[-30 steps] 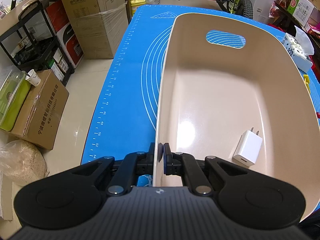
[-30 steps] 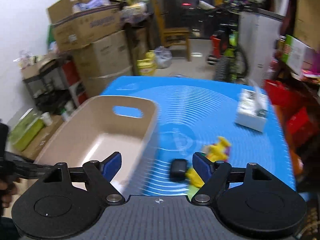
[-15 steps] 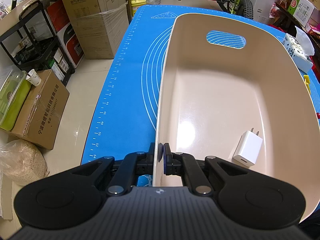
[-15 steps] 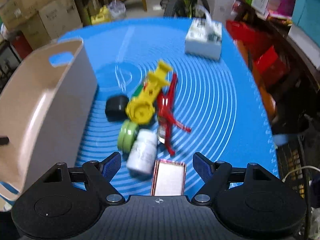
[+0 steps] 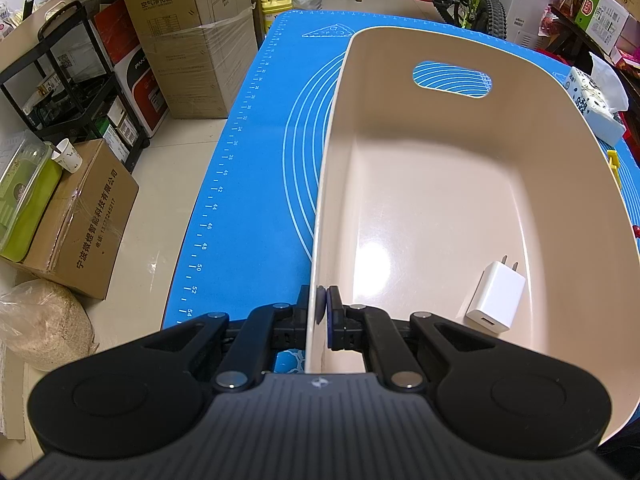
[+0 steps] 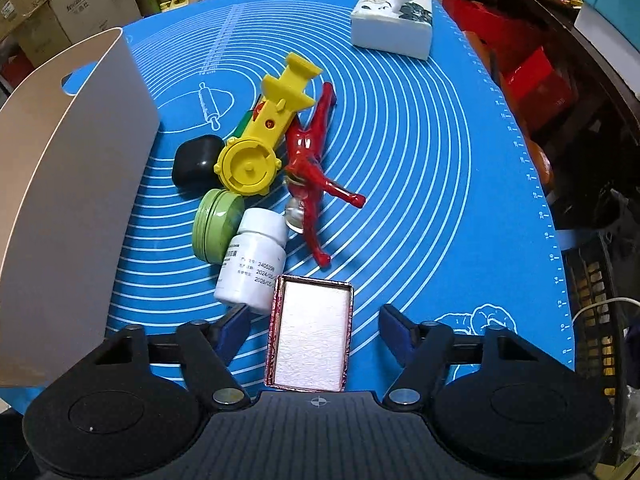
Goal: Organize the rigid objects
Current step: 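Grasp the red-framed patterned card box with the right tool, then carry the card box into the basket and release it with the right tool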
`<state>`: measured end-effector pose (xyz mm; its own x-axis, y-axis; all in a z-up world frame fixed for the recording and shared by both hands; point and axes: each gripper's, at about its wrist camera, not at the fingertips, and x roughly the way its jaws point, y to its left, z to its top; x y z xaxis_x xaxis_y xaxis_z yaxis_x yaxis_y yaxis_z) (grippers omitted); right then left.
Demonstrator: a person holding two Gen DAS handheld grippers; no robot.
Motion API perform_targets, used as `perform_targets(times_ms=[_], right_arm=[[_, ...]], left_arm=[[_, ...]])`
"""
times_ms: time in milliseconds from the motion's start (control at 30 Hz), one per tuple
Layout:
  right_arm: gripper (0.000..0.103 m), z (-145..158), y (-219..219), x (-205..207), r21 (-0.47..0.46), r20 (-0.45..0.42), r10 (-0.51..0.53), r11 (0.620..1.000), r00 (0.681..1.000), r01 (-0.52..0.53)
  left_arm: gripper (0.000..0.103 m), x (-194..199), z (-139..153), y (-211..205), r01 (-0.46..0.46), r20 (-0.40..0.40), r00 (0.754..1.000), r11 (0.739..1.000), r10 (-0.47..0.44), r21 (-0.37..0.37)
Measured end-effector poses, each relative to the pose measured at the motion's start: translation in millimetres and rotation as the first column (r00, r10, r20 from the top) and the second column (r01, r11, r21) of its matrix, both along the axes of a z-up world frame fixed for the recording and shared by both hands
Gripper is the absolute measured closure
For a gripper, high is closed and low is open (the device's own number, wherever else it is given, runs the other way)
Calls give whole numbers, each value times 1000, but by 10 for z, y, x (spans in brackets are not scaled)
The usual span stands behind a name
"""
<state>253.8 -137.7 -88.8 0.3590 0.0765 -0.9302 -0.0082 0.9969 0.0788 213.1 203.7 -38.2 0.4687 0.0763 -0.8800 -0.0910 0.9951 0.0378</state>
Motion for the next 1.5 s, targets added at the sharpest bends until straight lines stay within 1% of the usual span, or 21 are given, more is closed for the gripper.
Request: perform_targets(times_ms=[33,67,100,133,233,367,467,567,700,833,933,1000,1100,1267,1367,1500], right_arm=[[39,-8,1,-5,4,-5,2,1000,1000,-2],[53,-8,4,-1,7,-10,6,1000,1000,-6],[58,-12,9,0,10,-18,11,1000,1000,-11],[59,-15,13,-5,6,-18,12,1000,1000,-12],[59,5,9,-13,-1,-5,9,1000,1000,-9],[59,112,-5,-7,-24,31,-4,1000,1000,5],[59,218,-38,19,-34,60,-42,998,997,44],[59,422,-58,21,-38,144,-78,996,986,85],[59,657,-2,5,-17,267,-99,994,959,107],[59,850,112,20,53,369,-114,993,922,101],[59,1005,270,31,93,444,-101,993,890,66],[59,1080,373,67,135,464,-93,990,881,33],[59,1161,549,103,170,480,-60,985,875,-25],[59,1230,941,165,174,497,31,976,867,-135],[59,1181,1142,181,161,489,85,969,868,-185],[59,1047,1445,198,130,447,165,960,879,-246]], left_arm=[[95,0,1,0,0,0,1000,1000,0,0],[95,0,1,-1,0,0,1000,1000,0,0],[95,0,-1,-2,0,0,1000,1000,0,1],[95,-1,0,-2,0,0,1000,1000,0,1],[95,0,-1,-2,0,0,1000,1000,0,0],[95,0,2,-4,0,0,1000,1000,0,4],[94,0,7,-7,-1,0,1000,1000,1,6],[94,1,6,-12,1,0,1000,1000,-1,8],[94,1,7,-18,2,0,1000,1000,-2,11],[94,4,8,-27,2,-1,1000,1000,-1,15],[94,7,11,-47,3,-1,1000,1000,-3,23],[94,9,9,-51,1,-2,1000,1000,-1,23],[94,11,11,-43,0,-3,1000,1000,1,20],[94,11,10,-46,1,-4,1000,1000,-1,24],[94,11,9,-48,-1,-4,1000,1000,1,22],[94,12,13,-51,0,-3,1000,1000,0,21]])
